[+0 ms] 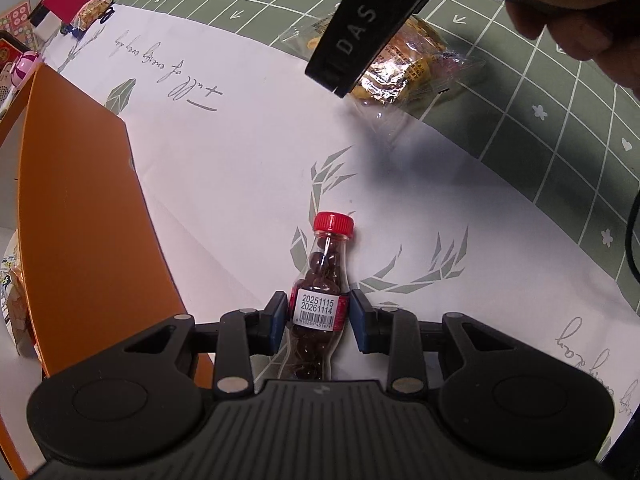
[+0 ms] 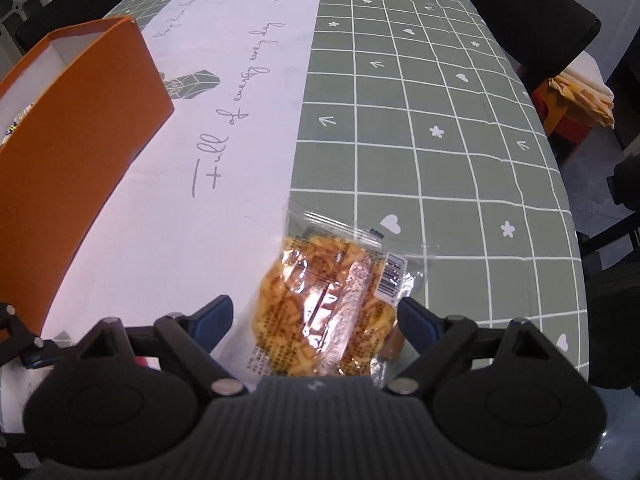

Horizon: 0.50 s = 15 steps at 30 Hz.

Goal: Organize snacks
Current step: 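Carry the chocolate-ball bottle and waffle packet over the orange box with both tools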

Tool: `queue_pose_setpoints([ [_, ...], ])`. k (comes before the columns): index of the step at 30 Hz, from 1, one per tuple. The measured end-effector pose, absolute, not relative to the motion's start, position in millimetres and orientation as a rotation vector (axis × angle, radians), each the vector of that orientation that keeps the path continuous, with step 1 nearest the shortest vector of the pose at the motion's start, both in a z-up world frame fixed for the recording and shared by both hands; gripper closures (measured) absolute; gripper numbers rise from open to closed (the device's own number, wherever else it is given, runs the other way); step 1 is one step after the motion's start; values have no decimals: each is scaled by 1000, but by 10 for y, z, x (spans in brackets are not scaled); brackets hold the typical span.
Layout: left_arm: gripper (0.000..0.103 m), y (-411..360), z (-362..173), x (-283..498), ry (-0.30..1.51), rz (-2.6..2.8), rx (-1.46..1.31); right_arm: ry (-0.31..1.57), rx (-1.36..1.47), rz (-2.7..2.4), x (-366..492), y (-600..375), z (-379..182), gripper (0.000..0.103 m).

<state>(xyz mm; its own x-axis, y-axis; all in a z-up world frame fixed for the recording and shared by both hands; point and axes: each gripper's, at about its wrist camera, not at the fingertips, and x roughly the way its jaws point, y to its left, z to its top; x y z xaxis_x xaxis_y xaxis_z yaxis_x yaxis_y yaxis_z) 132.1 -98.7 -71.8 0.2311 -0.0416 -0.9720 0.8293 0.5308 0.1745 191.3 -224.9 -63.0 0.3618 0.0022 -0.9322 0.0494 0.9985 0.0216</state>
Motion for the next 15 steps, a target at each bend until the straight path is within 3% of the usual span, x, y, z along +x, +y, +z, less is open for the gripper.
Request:
queue_pose_setpoints([
  [5, 65, -961, -725, 1329, 1186, -712, 816, 1211, -19, -59, 1947, -2153, -726, 18],
  [15, 66, -893, -720, 1244, 1173, -722, 816, 1217, -21, 64, 1774, -2221, -581, 36],
])
